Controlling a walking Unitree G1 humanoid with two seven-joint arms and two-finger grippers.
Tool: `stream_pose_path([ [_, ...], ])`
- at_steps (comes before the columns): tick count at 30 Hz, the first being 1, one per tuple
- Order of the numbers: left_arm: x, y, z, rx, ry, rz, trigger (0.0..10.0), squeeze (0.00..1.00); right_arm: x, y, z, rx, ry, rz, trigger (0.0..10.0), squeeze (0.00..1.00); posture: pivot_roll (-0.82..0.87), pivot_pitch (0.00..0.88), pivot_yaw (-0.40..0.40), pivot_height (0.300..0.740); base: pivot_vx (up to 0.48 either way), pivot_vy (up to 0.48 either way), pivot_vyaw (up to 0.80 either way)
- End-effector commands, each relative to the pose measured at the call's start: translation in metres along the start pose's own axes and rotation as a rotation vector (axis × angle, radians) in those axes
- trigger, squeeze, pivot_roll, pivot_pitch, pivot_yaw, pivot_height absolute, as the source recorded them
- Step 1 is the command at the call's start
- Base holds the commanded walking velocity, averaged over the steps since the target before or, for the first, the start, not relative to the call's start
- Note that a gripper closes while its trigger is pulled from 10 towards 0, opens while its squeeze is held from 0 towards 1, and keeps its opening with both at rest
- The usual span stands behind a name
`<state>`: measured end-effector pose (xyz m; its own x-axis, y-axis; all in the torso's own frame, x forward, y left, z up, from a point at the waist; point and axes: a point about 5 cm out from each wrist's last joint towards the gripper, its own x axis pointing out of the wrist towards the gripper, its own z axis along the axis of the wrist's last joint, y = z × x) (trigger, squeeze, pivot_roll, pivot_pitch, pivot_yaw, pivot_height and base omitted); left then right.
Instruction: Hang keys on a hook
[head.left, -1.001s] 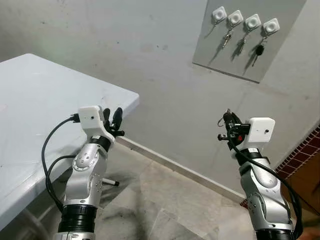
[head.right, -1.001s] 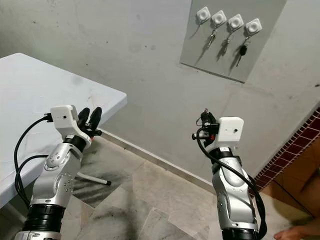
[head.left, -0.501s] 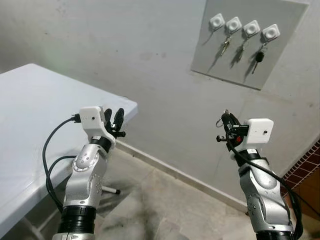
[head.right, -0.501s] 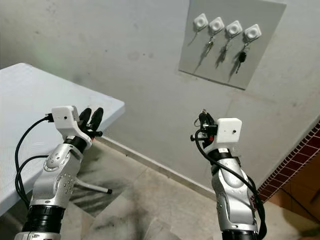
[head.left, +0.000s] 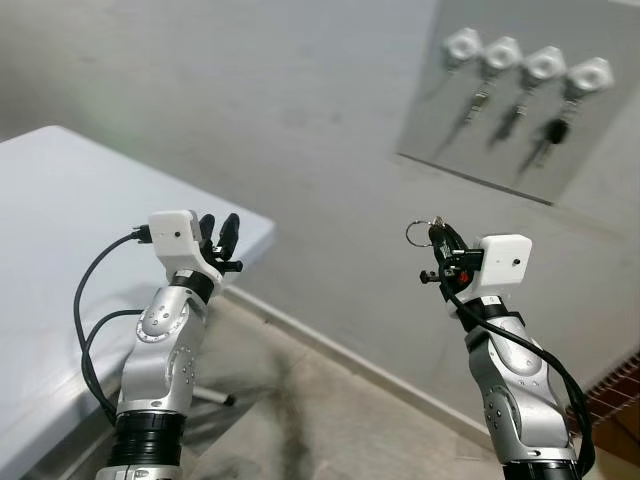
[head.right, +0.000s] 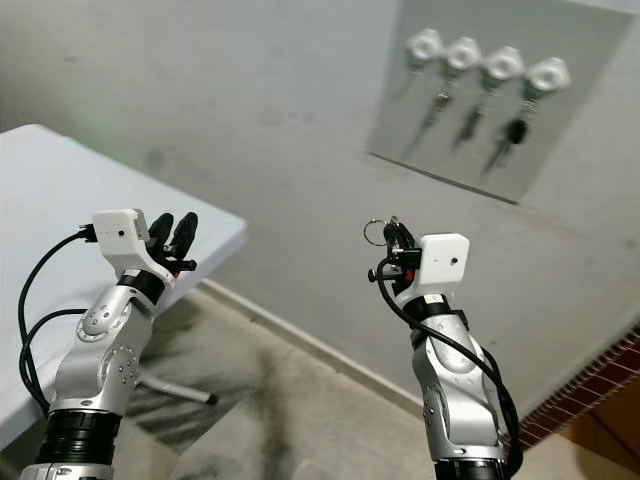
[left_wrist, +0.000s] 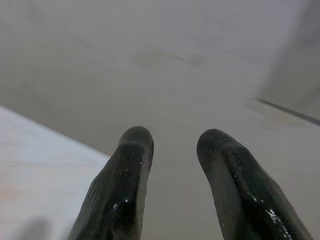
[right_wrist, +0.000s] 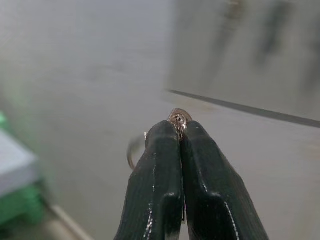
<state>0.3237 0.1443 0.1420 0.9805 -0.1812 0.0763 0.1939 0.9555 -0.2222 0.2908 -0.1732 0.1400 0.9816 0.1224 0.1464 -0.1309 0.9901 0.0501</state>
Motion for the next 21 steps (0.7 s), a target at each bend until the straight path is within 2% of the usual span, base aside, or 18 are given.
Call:
stream_pose_path([
  [1, 0.001, 0.0015, 0.0073, 0.022, -0.017, -0.012, 10.0, 0.0, 0.0039, 0.003, 0.008, 0.001, -0.035, 0.005, 10.0, 0.0, 0.13, 0.0, -0.044, 0.736, 0.48, 0.0, 0.0],
  [21, 0.0004, 0.0029, 0.0068, 0.023, -0.015, -0.001, 10.0, 0.0, 0.0042, 0.0039, 0.0079, -0.002, -0.033, 0.015, 10.0, 0.0, 0.14, 0.0, -0.048, 0.736, 0.48, 0.0, 0.0],
])
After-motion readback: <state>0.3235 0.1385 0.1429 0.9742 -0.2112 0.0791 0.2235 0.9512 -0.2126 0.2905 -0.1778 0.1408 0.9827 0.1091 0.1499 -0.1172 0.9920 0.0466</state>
